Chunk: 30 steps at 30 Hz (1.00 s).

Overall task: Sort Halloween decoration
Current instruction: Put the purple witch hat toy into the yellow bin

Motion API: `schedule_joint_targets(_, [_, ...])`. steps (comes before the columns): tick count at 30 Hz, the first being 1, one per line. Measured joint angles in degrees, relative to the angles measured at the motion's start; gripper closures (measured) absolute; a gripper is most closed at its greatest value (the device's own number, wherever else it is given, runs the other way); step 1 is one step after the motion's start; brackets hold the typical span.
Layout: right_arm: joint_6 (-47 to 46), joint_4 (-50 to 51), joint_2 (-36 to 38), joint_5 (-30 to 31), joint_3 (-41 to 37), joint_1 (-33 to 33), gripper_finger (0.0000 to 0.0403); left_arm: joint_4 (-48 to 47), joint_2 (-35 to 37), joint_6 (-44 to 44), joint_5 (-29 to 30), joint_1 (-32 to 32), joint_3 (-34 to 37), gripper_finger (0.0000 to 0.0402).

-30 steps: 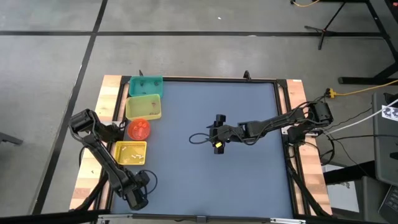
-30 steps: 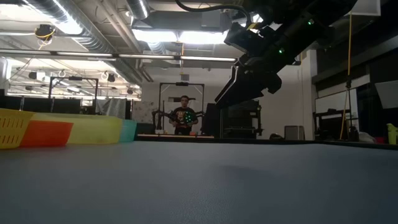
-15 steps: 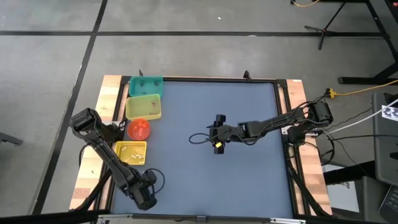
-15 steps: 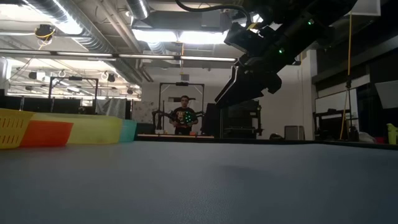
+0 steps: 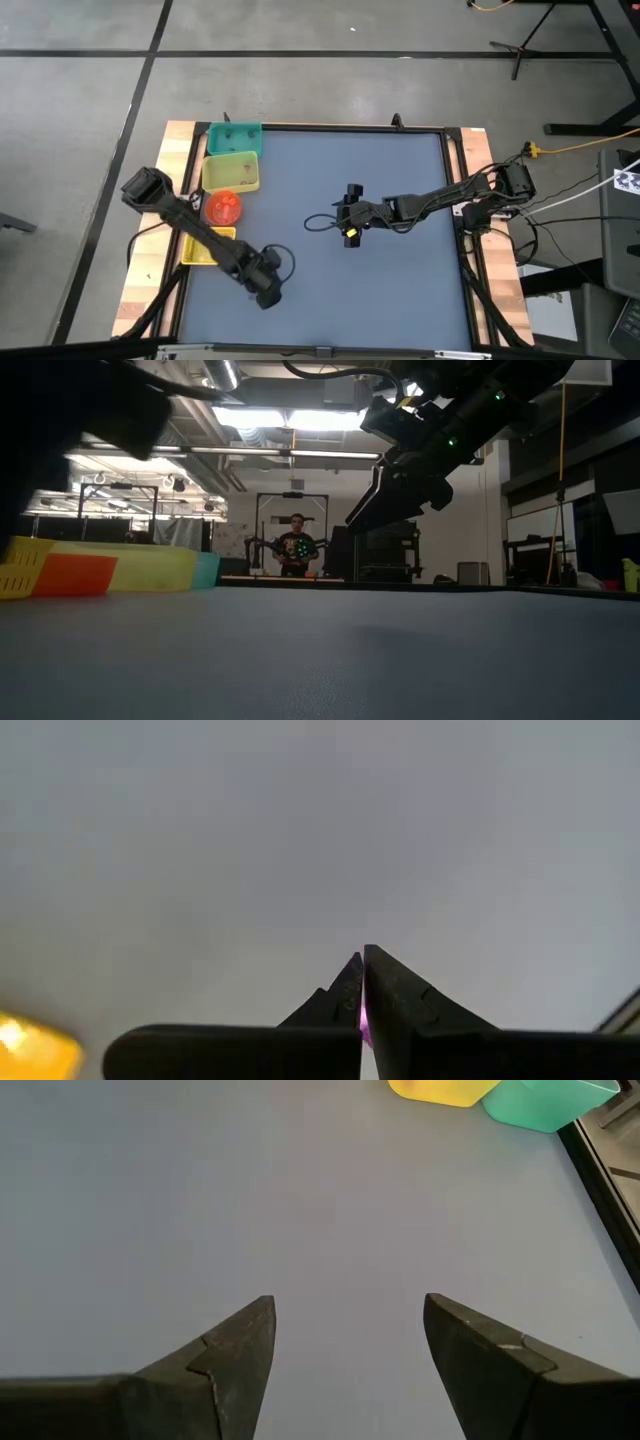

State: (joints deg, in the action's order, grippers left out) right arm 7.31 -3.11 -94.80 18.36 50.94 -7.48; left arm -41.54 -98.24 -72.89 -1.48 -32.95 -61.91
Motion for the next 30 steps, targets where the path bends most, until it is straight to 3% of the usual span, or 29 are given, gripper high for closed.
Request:
schedule_joint_targets(7, [0.0, 0.0, 0.0, 0.0, 0.0, 0.0, 0.0148, 0.0, 0.0, 9.7, -5.3, 5.2, 0.0, 0.0401])
schedule_joint_targets(16, [0.0, 0.0, 0.0, 0.0, 0.0, 0.0, 0.0148, 0.1, 0.0, 10.6, -12.7, 3.4, 0.0, 0.0384])
schedule_joint_targets(22, [0.0, 0.0, 0.0, 0.0, 0.0, 0.0, 0.0148, 0.2, 0.0, 10.5, -12.3, 0.2, 0.0, 0.0317])
schedule_joint_targets(30, [0.0, 0.0, 0.0, 0.0, 0.0, 0.0, 0.0148, 0.7, 0.0, 10.7, -4.3, -5.0, 0.0, 0.0255])
